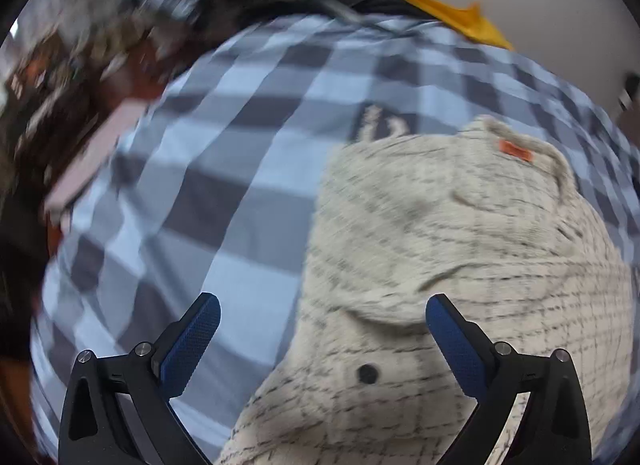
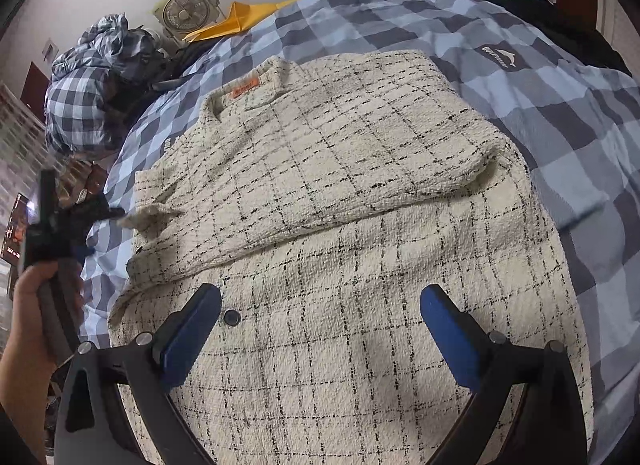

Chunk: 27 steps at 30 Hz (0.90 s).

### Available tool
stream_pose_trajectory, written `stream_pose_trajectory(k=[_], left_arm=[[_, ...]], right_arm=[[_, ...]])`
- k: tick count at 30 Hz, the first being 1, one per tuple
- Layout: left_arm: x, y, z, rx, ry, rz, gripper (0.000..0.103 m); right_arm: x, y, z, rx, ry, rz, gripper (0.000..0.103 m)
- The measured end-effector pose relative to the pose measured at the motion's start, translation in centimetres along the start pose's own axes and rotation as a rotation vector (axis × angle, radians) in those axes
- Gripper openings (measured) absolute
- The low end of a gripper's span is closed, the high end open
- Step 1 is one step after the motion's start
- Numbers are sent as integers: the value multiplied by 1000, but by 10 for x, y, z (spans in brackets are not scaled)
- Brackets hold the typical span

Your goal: Fold small clothes

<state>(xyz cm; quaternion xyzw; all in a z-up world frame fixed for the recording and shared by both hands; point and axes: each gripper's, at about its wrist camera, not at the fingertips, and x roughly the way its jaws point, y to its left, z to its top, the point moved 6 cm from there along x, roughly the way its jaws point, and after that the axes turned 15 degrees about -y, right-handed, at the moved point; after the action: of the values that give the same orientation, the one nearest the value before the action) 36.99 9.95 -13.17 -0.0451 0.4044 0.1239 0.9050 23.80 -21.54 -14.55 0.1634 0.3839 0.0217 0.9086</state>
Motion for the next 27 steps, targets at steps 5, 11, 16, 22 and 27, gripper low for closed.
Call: stream_pose_trajectory(k=[5,11,16,22,27], left_arm=[[14,-30,12,57,32,3,103],[35,-24,-18,154,127,99,103],[43,12,-45,-3,235,78,103],[52,52,-66,-434,385,-74,103],[33,62,-35,-434,268,-71,103]], right_arm=[[6,-1,-4,-12,20,-5,98],[8,-4,-5,-16,26,-15,98],[6,-3,-5,-19,26,-9,98],[6,-1,-6,-26,28,-10,98],[6,-2,-5,-20,24,-14,98]])
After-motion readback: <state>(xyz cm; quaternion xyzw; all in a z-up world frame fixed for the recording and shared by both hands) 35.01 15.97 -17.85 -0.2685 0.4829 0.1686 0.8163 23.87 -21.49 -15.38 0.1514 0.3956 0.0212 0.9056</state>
